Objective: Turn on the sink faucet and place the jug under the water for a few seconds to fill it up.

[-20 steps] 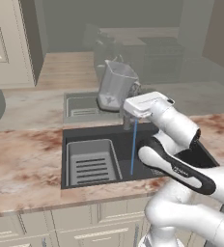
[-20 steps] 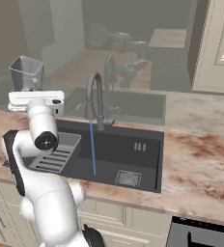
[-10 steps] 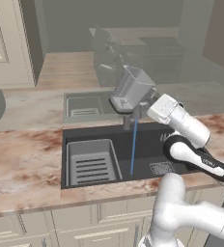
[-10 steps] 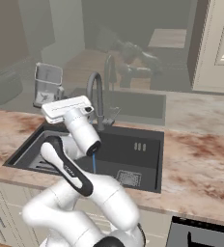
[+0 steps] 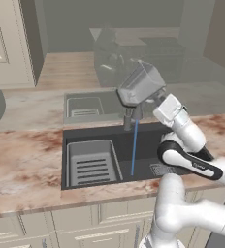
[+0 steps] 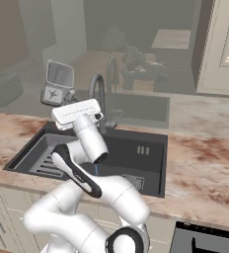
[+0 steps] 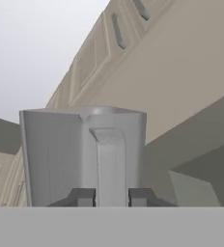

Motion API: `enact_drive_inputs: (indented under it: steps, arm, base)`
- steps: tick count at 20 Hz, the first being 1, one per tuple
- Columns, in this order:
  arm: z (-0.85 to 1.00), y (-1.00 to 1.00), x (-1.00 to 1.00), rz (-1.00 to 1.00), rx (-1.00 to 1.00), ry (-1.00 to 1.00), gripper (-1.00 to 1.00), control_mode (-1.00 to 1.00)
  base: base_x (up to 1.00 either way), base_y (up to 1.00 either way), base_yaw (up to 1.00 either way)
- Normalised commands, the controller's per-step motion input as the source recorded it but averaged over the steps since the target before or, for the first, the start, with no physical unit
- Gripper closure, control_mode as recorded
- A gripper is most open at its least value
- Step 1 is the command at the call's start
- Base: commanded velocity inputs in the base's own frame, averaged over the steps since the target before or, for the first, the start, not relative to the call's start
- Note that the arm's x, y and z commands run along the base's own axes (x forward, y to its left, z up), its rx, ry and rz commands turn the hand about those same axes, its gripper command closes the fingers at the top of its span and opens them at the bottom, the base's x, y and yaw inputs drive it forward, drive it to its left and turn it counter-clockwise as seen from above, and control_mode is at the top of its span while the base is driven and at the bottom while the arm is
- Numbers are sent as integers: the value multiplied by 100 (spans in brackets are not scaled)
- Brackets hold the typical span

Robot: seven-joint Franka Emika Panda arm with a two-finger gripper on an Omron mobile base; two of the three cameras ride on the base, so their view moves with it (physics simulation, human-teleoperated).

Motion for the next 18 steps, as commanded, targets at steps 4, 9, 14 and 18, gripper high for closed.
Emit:
enact_drive_inputs:
  steps: [4, 9, 14, 18]
  arm:
    - [100, -64, -12, -1, -5, -1, 100, -100]
    - [98, -47, -4, 0, -4, 2, 100, -100]
    - [54, -56, -11, -1, -6, 18, 100, -100]
    - [1, -78, -30, 0, -8, 28, 100, -100]
  base:
    - [0, 0, 0]
    - [0, 0, 0]
    - [0, 0, 0]
    - [0, 0, 0]
